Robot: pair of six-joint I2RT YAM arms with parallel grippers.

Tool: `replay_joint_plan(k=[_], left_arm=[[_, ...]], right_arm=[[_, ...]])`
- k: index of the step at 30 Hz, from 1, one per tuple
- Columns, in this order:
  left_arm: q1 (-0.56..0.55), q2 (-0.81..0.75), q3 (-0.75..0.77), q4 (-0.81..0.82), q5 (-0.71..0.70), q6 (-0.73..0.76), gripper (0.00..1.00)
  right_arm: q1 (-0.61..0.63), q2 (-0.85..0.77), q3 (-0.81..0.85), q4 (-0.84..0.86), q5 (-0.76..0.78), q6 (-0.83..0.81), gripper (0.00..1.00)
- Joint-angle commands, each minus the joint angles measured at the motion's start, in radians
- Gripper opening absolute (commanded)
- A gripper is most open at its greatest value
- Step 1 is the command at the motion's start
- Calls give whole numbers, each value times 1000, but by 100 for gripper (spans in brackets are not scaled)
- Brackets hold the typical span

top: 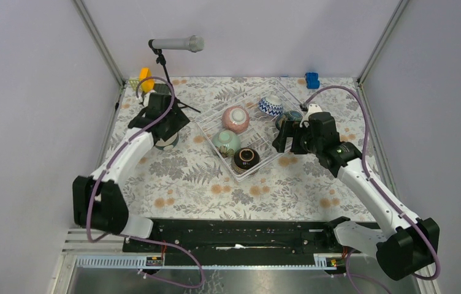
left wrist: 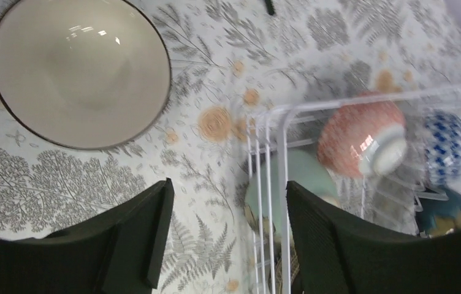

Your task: Unload the bowls from the dish rack

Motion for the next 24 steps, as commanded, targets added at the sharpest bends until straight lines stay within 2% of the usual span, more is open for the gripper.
replay_joint_plan(k=[1,6,10,14,18,20,24], left_arm=[[-30,-170,-142,137,123,58,76],[-70,-377,-357,403,425,107,92],[-108,-441,-418,450,502,131,99],[-133,-438,-357,382,505,195,99],[-140,-352,-225,261,489,285,99],[-143,-298,-185,248,536,319,99],[-147,-177,-135,238,537,398,98]], right_arm=[[-1,20,30,14,-12,-25,100],[-1,104,37,67,-67,-41,98],[-2,189,73,143,-197,-38,97],[6,256,112,203,-206,-12,96],[34,333,108,288,-184,-3,96],[61,378,98,337,-185,-9,96],[118,502,211,281,-138,-58,93]])
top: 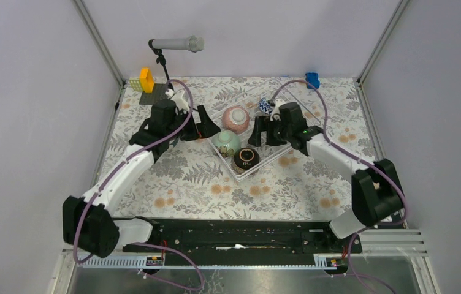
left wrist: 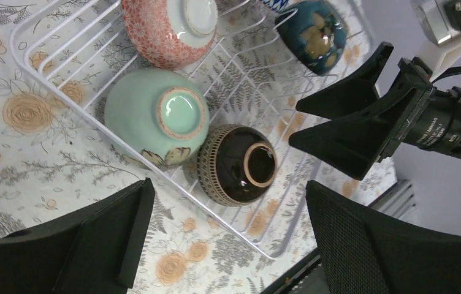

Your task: Unload the bowls from the dish rack

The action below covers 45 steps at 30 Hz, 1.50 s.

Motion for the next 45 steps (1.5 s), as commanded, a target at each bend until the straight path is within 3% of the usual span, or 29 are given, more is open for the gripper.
replay_joint_plan(k=[1,4,9,14,21,26,28,35,40,45], left_arm=[[-7,115,78,-39,33,131,98],[-48,132,136,-104,-8,192,98],[-58,46,64,-83,-148,216,98],[-63,7,15,-83,-217,203,93],[-79,29,19,-121,-121,17,90],[-96,-37,-64,-39,-114,-117,88],[-104,-72,-111,8,-116,-164,88],[-136,-84,-239,138,-102,-253,88],[-142,-34,-262,214,-97,-278,87],[-142,18,-233,219,-140,-262,78]], right_arm=[[68,126,157,-12,32,-58,91],[107,169,180,-45,60,-99,88],[118,128,56,74,94,-100,89],[121,137,42,81,58,-133,79],[124,140,30,66,118,-143,68],[124,158,22,80,141,-122,60],[124,144,7,116,159,-117,61],[124,27,-90,208,140,-122,82],[124,18,-101,205,122,-138,81],[126,49,-95,203,113,-143,80]])
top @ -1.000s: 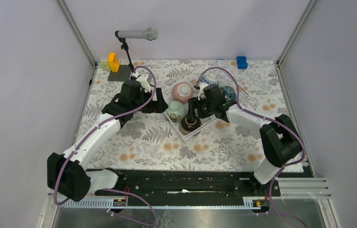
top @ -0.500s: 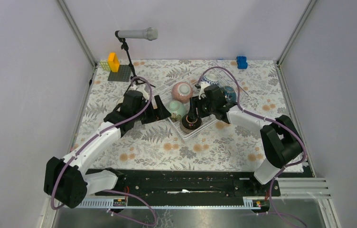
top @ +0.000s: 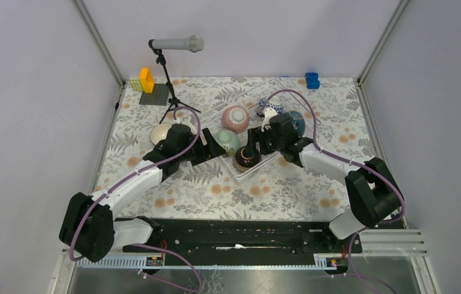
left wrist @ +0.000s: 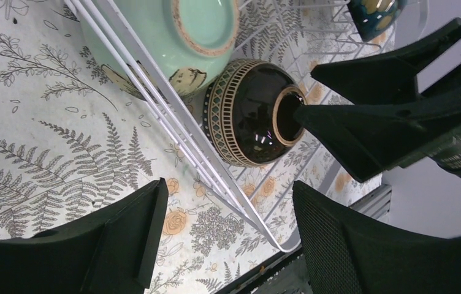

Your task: Unload the bowls from the dish rack

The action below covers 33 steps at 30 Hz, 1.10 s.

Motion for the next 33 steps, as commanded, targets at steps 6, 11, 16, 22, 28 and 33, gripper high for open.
replay_joint_plan(k=[6,11,16,22,28,33], left_arm=[[-4,76,41,83,-91,-6,68],[-3,81,39,70,-158,27,56],[-2,75,41,57,-177,47,50],[-2,57,30,77,-143,21,61],[-1,51,-7,144,-100,-27,73],[-2,91,-5,146,-89,-17,79]], right_arm=[[20,10,-10,59,-62,-40,100],[56,28,4,44,-30,-67,100],[97,69,47,4,35,-95,100],[114,79,56,-12,223,-76,83],[114,54,35,6,343,-29,68],[113,82,64,-17,359,4,59]])
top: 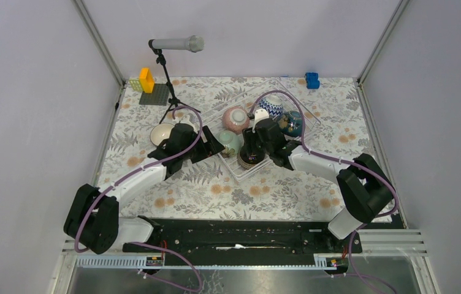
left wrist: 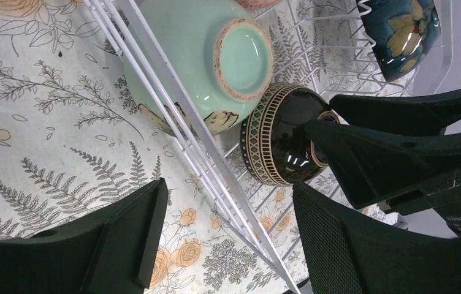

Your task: Unload the bowls from the dish rack

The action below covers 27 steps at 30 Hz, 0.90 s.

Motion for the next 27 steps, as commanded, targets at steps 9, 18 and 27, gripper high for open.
replay_joint_plan(k=[9,18,27], left_arm=[[3,63,-11,113,2,-4,52],[73,57,36,-40,-4,125,3],[75,-2,34,-108,36,172,8]], right_arm=[[-2,-12,15,-61,70,44,82],[-3,-80,4,-60,9,36,94],[-2,-41,134,-232,-112,53,100]])
